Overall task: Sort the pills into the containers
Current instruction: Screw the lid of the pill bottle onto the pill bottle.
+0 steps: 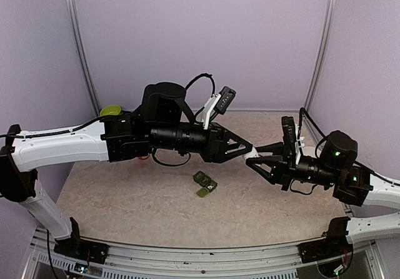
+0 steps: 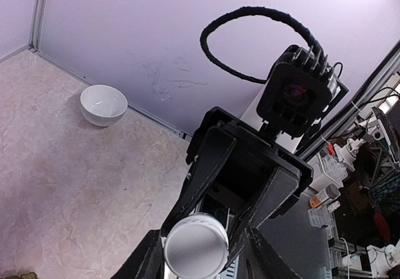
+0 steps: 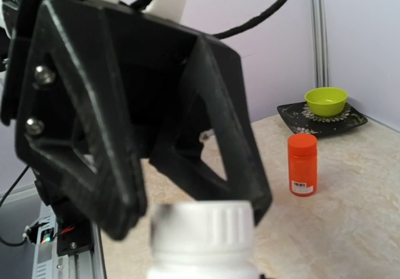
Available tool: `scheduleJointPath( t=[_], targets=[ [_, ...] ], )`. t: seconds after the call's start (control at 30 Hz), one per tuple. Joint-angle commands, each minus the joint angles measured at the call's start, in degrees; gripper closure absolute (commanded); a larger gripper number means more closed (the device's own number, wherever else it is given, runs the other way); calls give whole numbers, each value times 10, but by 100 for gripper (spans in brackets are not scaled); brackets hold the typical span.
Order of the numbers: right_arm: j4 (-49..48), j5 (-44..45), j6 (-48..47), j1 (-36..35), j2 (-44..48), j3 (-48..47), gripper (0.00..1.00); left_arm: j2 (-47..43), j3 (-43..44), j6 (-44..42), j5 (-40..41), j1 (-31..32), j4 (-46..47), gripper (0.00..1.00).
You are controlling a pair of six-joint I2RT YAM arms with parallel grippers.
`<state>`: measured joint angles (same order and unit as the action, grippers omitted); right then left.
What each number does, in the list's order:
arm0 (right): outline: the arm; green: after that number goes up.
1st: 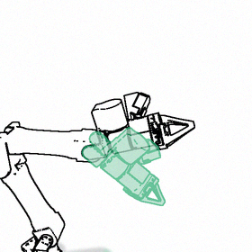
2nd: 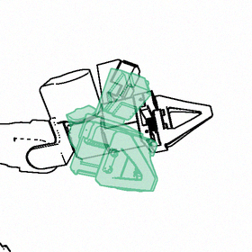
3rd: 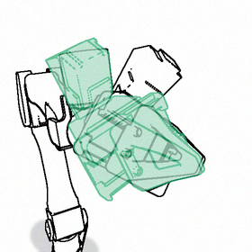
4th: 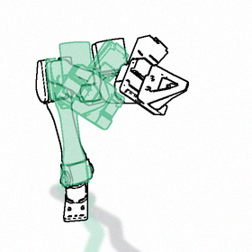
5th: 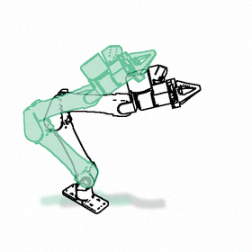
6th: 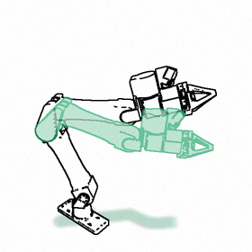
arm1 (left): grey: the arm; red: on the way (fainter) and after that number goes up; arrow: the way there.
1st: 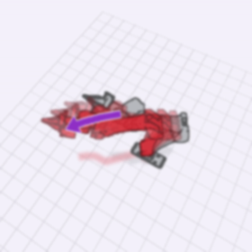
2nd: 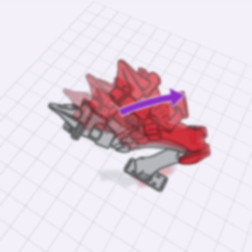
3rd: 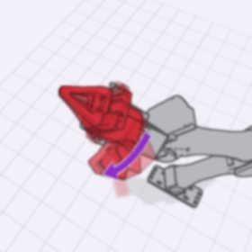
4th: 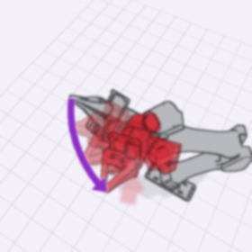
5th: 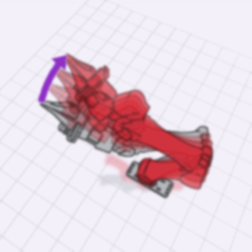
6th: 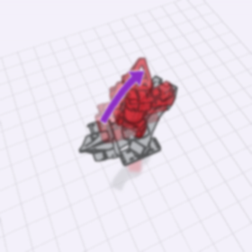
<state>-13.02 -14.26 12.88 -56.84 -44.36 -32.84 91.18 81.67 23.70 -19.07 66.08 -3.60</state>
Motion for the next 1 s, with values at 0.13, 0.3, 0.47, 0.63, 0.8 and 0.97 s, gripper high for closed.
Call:
scheduleJointPath(
  t=[0.13,0.3,0.47,0.63,0.8,0.97],
  targets=[
    [2,5,-3,-1,9,-8,100,13,9,-5,-20,3,-10,63],
    [3,5,-3,-1,11,-8,100,12,9,-6,-18,2,-10,70],
    [2,5,-3,-2,13,-4,100,1,0,-5,-17,-1,6,64],
    [1,5,-2,-1,14,-3,100,-7,-8,-1,-16,-2,19,52],
    [2,5,-4,-1,13,-4,100,-3,-6,0,-21,-3,16,56],
    [-1,4,-3,-2,13,-2,100,-8,-11,2,-21,-5,22,63]
  ],
)
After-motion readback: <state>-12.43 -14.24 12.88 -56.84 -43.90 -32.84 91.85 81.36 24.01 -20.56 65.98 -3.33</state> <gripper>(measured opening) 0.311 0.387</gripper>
